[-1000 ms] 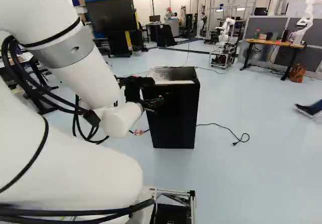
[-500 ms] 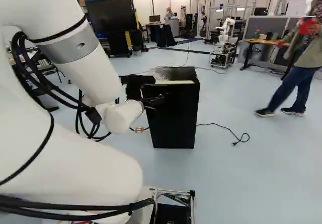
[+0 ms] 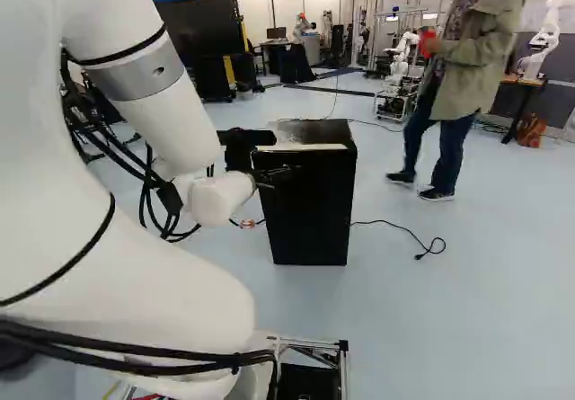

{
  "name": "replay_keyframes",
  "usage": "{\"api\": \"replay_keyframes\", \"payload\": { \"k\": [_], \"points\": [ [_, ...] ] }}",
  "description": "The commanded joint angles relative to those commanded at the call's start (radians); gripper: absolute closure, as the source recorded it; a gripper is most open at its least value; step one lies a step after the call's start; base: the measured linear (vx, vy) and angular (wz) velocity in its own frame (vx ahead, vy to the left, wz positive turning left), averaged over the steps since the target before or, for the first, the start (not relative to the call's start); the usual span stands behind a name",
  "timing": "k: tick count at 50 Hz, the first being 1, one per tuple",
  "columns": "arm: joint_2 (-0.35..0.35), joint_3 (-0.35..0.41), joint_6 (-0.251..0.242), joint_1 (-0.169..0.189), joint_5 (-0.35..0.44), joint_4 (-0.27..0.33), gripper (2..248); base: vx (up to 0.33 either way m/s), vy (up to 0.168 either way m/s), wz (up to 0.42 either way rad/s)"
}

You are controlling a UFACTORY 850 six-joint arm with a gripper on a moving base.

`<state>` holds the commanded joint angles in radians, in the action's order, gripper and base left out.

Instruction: Grab a drink from the fridge

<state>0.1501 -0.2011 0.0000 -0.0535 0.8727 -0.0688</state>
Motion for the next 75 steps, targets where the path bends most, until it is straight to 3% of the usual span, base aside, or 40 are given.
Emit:
{"api": "replay_keyframes", "payload": {
  "k": [32,75],
  "points": [
    [-0.024,-0.023,0.000,-0.124,0.016,-0.239,3,0.000,0.000,0.000],
    [-0.024,-0.022,0.000,-0.296,0.134,-0.541,3,0.000,0.000,0.000]
  ]
}}
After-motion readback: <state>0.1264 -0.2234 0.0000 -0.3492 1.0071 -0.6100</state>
